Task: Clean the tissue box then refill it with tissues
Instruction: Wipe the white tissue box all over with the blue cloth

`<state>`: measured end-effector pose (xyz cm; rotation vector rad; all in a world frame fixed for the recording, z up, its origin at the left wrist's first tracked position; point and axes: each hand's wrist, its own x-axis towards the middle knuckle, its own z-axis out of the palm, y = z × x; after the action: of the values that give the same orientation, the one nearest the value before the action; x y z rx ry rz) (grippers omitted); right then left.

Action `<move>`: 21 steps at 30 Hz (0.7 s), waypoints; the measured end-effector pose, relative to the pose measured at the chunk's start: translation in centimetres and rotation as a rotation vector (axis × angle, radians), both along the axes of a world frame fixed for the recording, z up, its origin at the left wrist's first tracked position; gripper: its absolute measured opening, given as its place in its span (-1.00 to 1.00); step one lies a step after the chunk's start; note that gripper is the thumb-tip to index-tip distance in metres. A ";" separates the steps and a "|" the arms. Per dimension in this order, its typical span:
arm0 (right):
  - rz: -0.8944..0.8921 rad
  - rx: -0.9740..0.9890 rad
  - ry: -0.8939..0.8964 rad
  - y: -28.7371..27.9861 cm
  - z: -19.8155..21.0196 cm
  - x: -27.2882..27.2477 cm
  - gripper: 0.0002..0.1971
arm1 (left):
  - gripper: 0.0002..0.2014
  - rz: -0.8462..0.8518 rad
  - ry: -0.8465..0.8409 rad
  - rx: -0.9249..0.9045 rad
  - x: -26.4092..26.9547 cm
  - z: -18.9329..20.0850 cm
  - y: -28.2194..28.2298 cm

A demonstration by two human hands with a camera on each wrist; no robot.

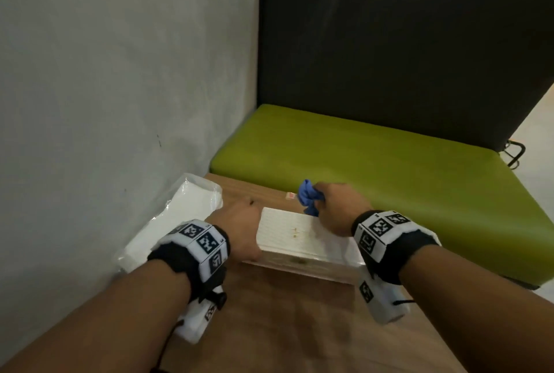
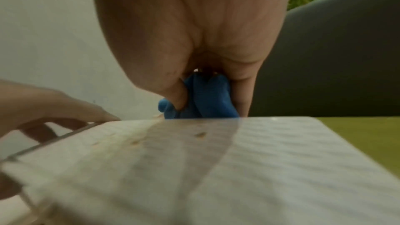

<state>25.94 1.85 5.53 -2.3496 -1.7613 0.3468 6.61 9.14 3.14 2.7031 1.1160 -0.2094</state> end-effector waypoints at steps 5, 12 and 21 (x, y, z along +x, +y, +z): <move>0.088 0.084 -0.063 -0.4 -0.9 -2.2 -0.65 | -0.32 0.148 0.056 -0.084 0.3 -0.2 0.1; 0.257 0.174 -0.049 -2.2 -2.3 -4.5 -0.59 | -0.35 0.319 -0.142 -0.210 -1.0 -1.0 0.5; 0.048 0.129 -0.043 -1.1 -3.0 -1.6 -0.74 | -0.56 0.318 -0.343 -0.320 -3.1 -2.3 0.3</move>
<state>24.34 0.73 2.52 -2.2452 -1.8048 0.1845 3.51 9.45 0.88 2.1451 1.2577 0.1141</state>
